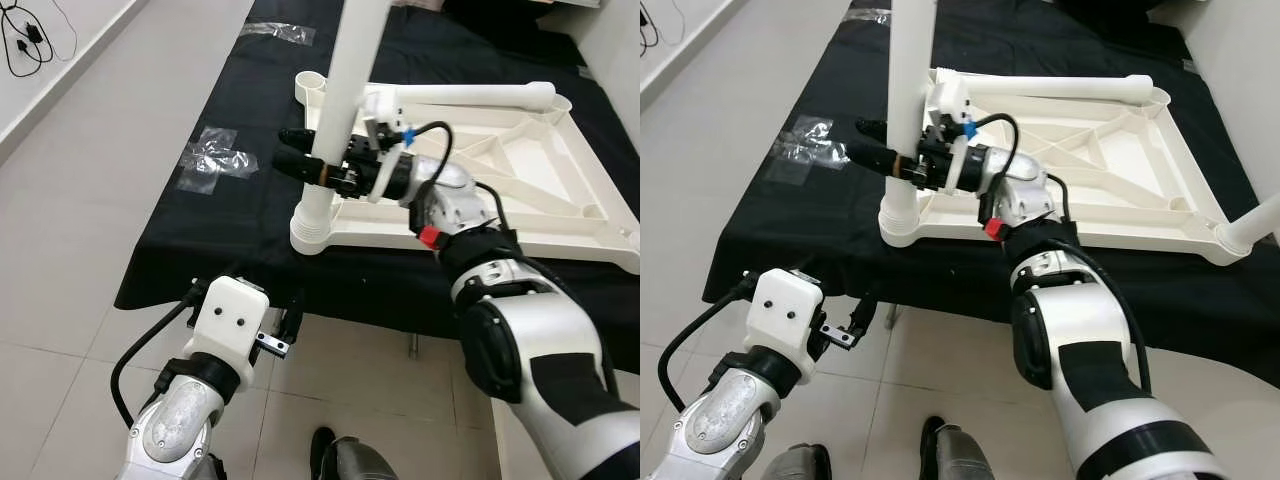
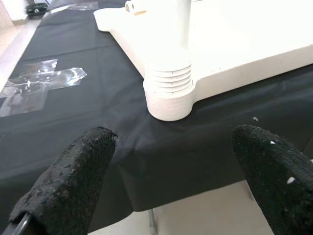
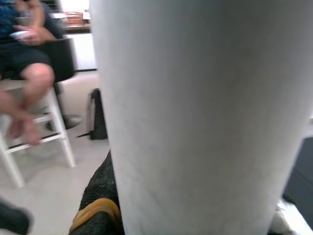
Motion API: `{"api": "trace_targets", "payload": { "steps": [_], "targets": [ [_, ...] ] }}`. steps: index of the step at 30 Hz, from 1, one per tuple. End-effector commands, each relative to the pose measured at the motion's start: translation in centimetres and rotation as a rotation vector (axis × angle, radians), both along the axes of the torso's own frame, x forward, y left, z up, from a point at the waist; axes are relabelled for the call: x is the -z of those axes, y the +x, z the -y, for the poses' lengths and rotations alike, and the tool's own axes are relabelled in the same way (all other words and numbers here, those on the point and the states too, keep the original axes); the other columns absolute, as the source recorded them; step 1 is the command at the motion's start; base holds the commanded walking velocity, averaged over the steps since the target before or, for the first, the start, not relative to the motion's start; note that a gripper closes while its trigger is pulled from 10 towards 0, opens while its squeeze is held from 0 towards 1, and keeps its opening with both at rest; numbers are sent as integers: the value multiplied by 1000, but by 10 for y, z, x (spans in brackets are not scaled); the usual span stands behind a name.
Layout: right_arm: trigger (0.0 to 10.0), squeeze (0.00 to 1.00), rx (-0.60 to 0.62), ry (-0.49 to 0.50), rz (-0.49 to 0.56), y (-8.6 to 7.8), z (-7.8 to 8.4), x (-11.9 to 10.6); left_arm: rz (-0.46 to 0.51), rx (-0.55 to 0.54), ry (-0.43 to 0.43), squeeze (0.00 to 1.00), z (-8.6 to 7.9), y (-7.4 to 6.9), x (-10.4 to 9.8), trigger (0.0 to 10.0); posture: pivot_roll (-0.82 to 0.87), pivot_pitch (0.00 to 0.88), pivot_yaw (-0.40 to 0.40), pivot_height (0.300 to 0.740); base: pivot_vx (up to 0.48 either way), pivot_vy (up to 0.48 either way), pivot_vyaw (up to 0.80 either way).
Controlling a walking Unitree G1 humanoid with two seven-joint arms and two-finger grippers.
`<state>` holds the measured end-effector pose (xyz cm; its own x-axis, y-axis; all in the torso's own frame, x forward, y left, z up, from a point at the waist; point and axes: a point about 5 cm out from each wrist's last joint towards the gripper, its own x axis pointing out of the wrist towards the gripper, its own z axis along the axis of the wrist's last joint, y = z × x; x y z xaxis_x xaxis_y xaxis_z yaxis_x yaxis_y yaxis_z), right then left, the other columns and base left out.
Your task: Building children table
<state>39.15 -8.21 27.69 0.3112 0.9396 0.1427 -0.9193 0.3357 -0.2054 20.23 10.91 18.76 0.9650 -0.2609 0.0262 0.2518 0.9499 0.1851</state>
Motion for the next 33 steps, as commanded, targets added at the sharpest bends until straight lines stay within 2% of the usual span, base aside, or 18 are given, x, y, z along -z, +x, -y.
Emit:
{"api": "trace_targets", "payload": {
  "steps": [1, 3, 5, 6, 7, 9, 10, 12, 13, 15, 17, 18, 21, 22, 24, 27, 33],
  "targets": [
    [10000, 0, 117, -29, -155, 4, 3, 35, -10, -2, 5, 0, -1, 1, 3, 10000, 152, 273, -131, 740, 0, 0, 0],
    [10000, 0, 266, -8, -199, 10, 6, 40, 0, -8, 9, 0, -3, 3, 1, 10000, 151, 270, -129, 740, 0, 0, 0],
    [10000, 0, 266, -8, -199, 10, 6, 40, 0, -8, 9, 0, -3, 3, 1, 10000, 151, 270, -129, 740, 0, 0, 0],
    [10000, 0, 339, -15, -198, 13, 8, 43, 3, -9, 11, 0, -3, 4, 1, 10000, 151, 268, -129, 740, 0, 0, 0],
    [10000, 0, 339, -15, -198, 13, 8, 43, 3, -9, 11, 0, -3, 4, 1, 10000, 151, 268, -129, 740, 0, 0, 0],
    [10000, 0, 521, 13, -234, 18, 12, 49, 7, -14, 17, 0, -5, 6, 1, 10000, 144, 263, -126, 740, 0, 0, 0],
    [10000, 0, 576, 19, -244, 19, 13, 52, 9, -15, 19, 0, -5, 7, 1, 10000, 144, 260, -124, 740, 0, 0, 0],
    [10000, 0, 576, 19, -244, 19, 13, 52, 9, -15, 19, 0, -5, 7, 1, 10000, 144, 260, -124, 740, 0, 0, 0],
    [10000, 0, 639, 44, -219, 20, 14, 51, 9, -16, 19, 0, -5, 8, 1, 10000, 144, 259, -127, 740, 0, 0, 0],
    [10000, 0, 673, 107, -205, 19, 11, 50, 12, -15, 21, 0, -5, 8, 1, 10000, 145, 254, -127, 740, 0, 0, 0],
    [10000, 0, 685, 129, -193, 18, 10, 49, 13, -14, 22, 0, -5, 9, 1, 10000, 145, 254, -127, 740, 0, 0, 0],
    [10000, 0, 733, 134, -164, 17, 10, 49, 13, -13, 22, 0, -5, 9, 1, 10000, 142, 248, -126, 740, 0, 0, 0],
    [10000, 0, 779, 136, -181, 17, 10, 53, 13, -12, 21, 0, -5, 9, 1, 10000, 142, 247, -128, 740, 0, 0, 0],
    [10000, 0, 836, 146, -195, 17, 10, 56, 14, -11, 20, 0, -5, 9, 1, 10000, 139, 245, -129, 740, 0, 0, 0],
    [10000, 0, 873, 153, -207, 17, 10, 58, 14, -11, 19, 0, -5, 9, 1, 10000, 139, 245, -129, 740, 0, 0, 0],
    [10000, 0, 1071, 152, -190, 19, 10, 54, 22, -16, 18, 0, -6, 11, 1, 10000, 136, 241, -131, 740, 0, 0, 0],
    [10000, 0, 1195, 181, -206, 19, 9, 54, 23, -19, 20, 0, -6, 12, 1, 10000, 136, 241, -131, 740, 0, 0, 0]
  ]
}}
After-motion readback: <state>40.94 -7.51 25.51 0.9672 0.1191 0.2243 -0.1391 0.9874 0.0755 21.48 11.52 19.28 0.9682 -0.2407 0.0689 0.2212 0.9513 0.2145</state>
